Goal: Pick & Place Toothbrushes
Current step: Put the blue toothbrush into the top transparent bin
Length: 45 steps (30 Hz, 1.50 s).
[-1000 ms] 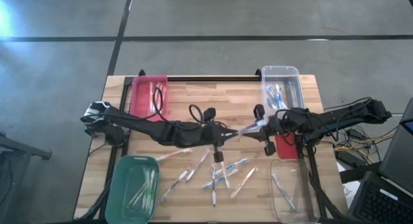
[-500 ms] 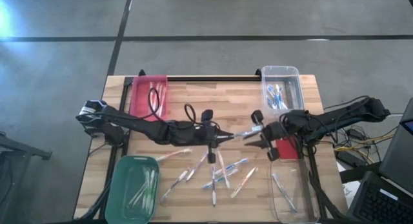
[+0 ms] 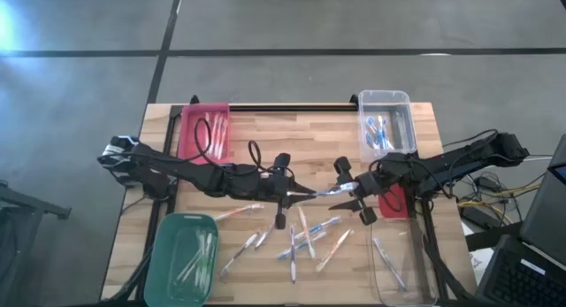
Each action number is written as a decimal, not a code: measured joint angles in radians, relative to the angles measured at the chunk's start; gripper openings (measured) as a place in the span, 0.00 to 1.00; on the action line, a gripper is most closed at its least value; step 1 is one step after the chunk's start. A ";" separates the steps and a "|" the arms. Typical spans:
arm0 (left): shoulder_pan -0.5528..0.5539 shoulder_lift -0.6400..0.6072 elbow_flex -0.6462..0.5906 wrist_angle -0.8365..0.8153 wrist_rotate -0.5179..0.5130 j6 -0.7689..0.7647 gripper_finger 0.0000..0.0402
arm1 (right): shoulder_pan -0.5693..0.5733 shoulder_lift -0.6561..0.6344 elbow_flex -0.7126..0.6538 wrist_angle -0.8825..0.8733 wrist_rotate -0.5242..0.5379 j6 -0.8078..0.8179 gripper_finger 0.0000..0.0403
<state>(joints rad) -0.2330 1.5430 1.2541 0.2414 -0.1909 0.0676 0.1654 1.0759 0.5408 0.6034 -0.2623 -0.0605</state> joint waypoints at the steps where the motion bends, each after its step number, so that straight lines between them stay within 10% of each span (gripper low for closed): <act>1: -0.002 -0.007 0.000 -0.011 0.000 -0.007 0.07 | 0.000 -0.001 0.007 0.005 0.000 0.001 0.42; 19: -0.024 0.101 -0.001 0.118 -0.055 -0.012 0.07 | 0.000 -0.034 0.014 0.026 0.142 0.005 0.51; 45: -0.015 0.136 0.002 0.234 -0.142 0.076 0.07 | 0.001 -0.034 0.013 0.065 0.131 -0.022 0.32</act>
<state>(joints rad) -0.2478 1.6791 1.2560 0.4752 -0.3328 0.1437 0.1661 1.0424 0.5533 0.6688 -0.1317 -0.0826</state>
